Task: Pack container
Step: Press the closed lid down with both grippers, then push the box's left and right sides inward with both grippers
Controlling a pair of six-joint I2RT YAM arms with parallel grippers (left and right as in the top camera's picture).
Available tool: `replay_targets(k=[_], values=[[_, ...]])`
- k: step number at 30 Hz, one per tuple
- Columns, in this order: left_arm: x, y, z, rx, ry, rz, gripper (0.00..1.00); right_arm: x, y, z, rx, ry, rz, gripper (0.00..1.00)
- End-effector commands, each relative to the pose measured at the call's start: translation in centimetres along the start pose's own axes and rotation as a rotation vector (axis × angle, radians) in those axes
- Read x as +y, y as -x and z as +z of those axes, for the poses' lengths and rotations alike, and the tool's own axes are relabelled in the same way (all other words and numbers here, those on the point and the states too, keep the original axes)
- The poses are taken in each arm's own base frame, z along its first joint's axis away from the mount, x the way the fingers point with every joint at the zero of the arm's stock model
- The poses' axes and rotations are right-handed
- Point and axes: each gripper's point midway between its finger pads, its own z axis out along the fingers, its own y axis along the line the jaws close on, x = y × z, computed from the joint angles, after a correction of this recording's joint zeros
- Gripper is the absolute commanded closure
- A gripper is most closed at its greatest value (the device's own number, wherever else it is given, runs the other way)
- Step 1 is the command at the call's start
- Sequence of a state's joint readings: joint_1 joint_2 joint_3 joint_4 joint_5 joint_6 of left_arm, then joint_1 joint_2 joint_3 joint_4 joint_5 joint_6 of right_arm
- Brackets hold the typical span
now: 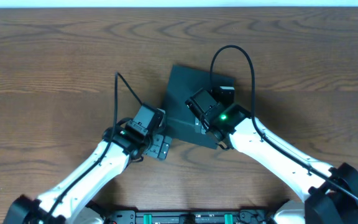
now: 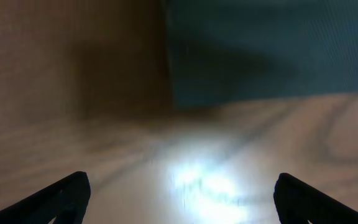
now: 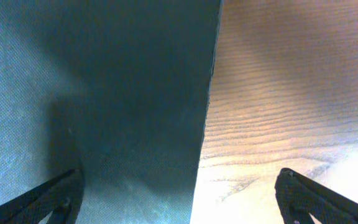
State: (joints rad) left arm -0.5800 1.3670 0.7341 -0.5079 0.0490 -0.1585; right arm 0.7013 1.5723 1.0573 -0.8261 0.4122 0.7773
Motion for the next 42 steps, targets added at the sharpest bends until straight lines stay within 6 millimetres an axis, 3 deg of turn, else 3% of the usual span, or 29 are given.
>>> replay_targets(k=[1, 10, 24, 35, 39, 42], values=[[0.5, -0.2, 1.4, 0.021, 0.035, -0.005, 0.05, -0.9, -1.2, 1.9, 0.044, -0.055, -0.021, 0.01], [0.5, 1.1, 3.9, -0.005, 0.05, -0.007, 0.05, -0.9, -1.2, 1.9, 0.045, -0.055, -0.022, 0.01], [0.6, 4.7, 3.7, -0.157, 0.071, 0.021, 0.05, -0.8, -1.1, 1.9, 0.042, -0.054, -0.02, 0.01], [0.1, 5.8, 3.4, -0.205, 0.094, 0.095, 0.04, -0.4, -0.7, 1.9, 0.024, -0.037, -0.009, 0.01], [-0.9, 5.4, 2.4, -0.204, 0.073, 0.11, 0.05, -0.5, -0.3, 1.5, 0.008, -0.035, -0.004, 0.01], [-1.7, 5.6, -0.2, -0.226, 0.06, 0.123, 0.05, -0.6, 0.6, -0.1, -0.032, 0.001, 0.019, 0.01]])
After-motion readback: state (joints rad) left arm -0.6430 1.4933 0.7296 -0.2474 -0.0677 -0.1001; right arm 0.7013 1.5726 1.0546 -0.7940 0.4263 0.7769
